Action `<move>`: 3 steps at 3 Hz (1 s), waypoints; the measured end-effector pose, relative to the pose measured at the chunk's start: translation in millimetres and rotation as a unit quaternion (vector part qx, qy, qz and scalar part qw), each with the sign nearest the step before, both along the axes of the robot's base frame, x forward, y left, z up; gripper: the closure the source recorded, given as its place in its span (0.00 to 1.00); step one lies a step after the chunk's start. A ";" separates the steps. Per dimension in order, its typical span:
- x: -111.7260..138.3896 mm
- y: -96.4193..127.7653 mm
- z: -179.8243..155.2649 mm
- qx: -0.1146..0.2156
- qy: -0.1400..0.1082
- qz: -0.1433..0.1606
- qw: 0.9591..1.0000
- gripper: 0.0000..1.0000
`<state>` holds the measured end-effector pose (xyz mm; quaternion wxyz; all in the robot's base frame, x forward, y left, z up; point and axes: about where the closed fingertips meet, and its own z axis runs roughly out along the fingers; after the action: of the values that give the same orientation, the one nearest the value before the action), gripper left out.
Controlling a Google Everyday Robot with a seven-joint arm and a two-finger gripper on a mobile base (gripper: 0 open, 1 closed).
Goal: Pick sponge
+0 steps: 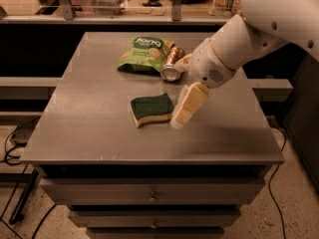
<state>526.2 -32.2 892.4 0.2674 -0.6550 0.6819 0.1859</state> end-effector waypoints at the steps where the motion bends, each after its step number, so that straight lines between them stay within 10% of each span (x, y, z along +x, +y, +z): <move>1: -0.1 1.7 -1.6 0.000 0.003 0.001 1.000 0.00; 3: 16.1 46.0 -44.0 0.036 0.028 0.034 0.998 0.00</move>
Offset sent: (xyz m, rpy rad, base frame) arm 0.0213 0.0638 -0.0443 0.1243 0.0440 0.0970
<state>542.2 13.7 848.4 0.2647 -0.6626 0.6591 0.2378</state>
